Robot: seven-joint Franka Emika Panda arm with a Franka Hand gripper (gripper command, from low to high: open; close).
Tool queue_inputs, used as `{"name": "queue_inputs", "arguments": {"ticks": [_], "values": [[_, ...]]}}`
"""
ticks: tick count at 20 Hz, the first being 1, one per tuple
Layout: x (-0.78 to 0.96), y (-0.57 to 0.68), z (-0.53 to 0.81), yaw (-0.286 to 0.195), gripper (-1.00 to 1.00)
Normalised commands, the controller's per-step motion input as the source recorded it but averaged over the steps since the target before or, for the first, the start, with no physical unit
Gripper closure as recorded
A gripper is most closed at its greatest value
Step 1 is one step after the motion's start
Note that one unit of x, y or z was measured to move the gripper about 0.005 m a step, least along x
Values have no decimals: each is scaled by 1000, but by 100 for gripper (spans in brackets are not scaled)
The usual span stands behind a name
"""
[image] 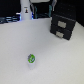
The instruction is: Open the kcup holder, insert the kcup into the holder, and close the kcup holder
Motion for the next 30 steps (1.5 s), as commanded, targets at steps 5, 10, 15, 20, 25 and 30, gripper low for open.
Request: {"name": "queue_inputs", "arguments": {"ticks": [5,10,15,20,25,30], "values": [[-253,593,76,-155,-100],[-207,730,13,-170,-100],[-180,757,5,-176,-100],[-229,746,-46,-174,-100],[-182,697,-118,-177,-100],[-105,637,-196,-165,-100]]}}
